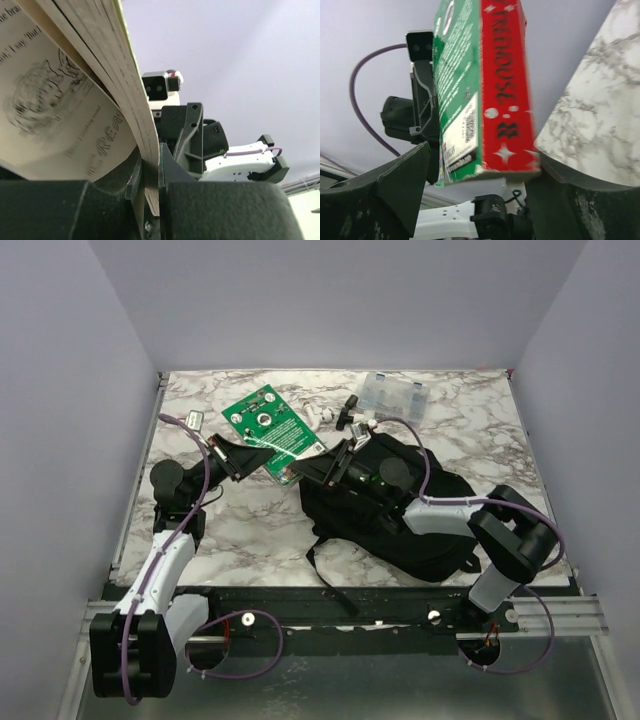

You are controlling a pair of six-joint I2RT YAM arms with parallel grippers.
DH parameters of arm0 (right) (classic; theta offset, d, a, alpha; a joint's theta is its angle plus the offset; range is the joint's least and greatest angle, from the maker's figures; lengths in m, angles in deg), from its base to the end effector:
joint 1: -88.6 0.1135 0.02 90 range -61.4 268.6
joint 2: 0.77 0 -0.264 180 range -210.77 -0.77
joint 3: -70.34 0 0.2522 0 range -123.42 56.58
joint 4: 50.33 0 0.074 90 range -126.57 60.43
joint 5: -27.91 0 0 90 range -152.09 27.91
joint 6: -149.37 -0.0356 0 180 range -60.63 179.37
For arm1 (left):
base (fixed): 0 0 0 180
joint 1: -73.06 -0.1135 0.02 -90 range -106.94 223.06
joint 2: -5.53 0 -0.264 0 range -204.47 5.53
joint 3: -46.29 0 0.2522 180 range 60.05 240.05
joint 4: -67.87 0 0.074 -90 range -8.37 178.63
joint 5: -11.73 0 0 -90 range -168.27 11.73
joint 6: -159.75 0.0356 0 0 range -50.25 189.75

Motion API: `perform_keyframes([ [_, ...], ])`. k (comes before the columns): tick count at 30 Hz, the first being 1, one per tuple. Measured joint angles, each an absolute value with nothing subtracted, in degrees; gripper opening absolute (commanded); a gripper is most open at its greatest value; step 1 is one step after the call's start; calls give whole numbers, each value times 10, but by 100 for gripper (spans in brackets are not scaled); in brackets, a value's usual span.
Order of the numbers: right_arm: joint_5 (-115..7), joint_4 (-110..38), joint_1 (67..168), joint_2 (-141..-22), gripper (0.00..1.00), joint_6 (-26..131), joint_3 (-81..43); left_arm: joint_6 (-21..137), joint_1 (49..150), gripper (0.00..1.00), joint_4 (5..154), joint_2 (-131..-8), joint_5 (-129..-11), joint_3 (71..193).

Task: Pack the student bag
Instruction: Pick up the book from the center of the board.

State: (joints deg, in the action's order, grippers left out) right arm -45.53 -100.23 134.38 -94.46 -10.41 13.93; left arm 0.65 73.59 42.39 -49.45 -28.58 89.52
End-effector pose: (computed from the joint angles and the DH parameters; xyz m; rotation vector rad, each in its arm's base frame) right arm 0.2321 0.2530 0.2478 0.0487 1.6392 1.8296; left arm 0.2094 -0.0291 0.3014 -0.1059 1.6139 -1.5427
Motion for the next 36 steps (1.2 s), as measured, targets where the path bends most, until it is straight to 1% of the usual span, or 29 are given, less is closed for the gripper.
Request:
perform_keyframes([
  [1,-460,-1019,1354,-957,65,-111,136,2,741,0,418,-492,-298,888],
  [2,-464,-1036,1363,-968,63,-119,133,-4,749,0,413,-489,-309,880],
  [6,-495,-1064,1394,-988,62,-141,126,-18,784,0,398,-479,-352,861],
  [9,-540,-1082,1412,-983,48,-146,134,-21,810,0,387,-462,-391,845],
  [10,-555,-1086,1416,-978,46,-148,142,-22,818,0,383,-455,-404,840],
  [13,-590,-1093,1423,-959,46,-159,165,-22,842,0,376,-437,-436,823],
  [17,-623,-1093,1427,-936,55,-167,186,-22,871,0,369,-410,-478,792],
  [22,-656,-1095,1427,-922,57,-172,200,-23,894,0,361,-396,-510,780],
  [23,-660,-1096,1427,-921,57,-172,200,-24,898,0,361,-397,-518,780],
  [25,-666,-1098,1427,-919,53,-172,200,-25,908,0,360,-397,-528,779],
  [27,-670,-1098,1427,-916,48,-172,200,-25,919,0,358,-397,-538,779],
  [28,-671,-1098,1427,-912,45,-171,201,-25,922,2,358,-397,-540,779],
  [29,-672,-1098,1427,-909,41,-171,202,-26,925,13,357,-397,-542,779],
  [30,-674,-1098,1427,-903,37,-170,204,-27,928,29,355,-397,-543,779],
  [31,-678,-1096,1427,-896,34,-168,208,-29,930,42,354,-397,-543,779],
  [33,-687,-1081,1428,-874,29,-161,223,-33,934,64,350,-398,-537,778],
  [34,-692,-1067,1426,-860,27,-154,233,-35,935,69,343,-398,-531,775],
  [35,-696,-1051,1422,-844,21,-145,243,-33,936,74,336,-397,-525,771],
  [36,-701,-1031,1416,-828,13,-136,254,-34,937,76,331,-395,-518,766],
])
